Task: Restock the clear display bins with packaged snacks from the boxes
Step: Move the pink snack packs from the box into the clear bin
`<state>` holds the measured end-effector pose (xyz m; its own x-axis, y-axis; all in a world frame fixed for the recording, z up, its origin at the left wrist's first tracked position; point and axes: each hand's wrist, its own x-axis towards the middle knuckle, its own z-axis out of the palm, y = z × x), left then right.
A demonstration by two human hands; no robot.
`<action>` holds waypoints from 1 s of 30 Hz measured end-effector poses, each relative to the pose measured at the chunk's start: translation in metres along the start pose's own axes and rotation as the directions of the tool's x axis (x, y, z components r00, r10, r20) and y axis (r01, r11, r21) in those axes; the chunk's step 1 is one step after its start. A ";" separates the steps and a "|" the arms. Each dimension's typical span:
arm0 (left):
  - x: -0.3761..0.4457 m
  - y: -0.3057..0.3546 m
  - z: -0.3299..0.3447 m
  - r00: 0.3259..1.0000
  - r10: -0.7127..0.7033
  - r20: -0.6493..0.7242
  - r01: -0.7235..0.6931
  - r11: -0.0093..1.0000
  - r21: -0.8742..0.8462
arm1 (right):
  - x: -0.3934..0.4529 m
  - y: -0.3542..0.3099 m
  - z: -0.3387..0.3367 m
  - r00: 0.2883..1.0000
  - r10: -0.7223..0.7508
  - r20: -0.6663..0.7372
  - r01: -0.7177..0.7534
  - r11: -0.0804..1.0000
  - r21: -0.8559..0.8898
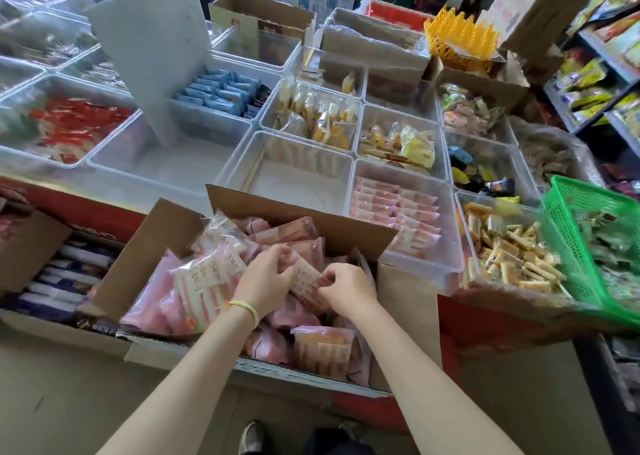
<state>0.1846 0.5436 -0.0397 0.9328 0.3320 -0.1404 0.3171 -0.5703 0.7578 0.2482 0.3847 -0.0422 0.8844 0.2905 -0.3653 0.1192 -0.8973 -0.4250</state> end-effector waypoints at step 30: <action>0.115 0.139 0.125 0.895 0.440 -0.078 -0.354 0.806 0.475 | 0.062 0.189 -0.210 0.932 0.146 -0.332 0.004 0.910 0.414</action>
<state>0.3577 0.4084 -0.0305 0.9605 0.1052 0.2575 0.0064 -0.9338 0.3578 0.4207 0.1630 0.0284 0.9914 0.0290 -0.1278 -0.0745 -0.6779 -0.7314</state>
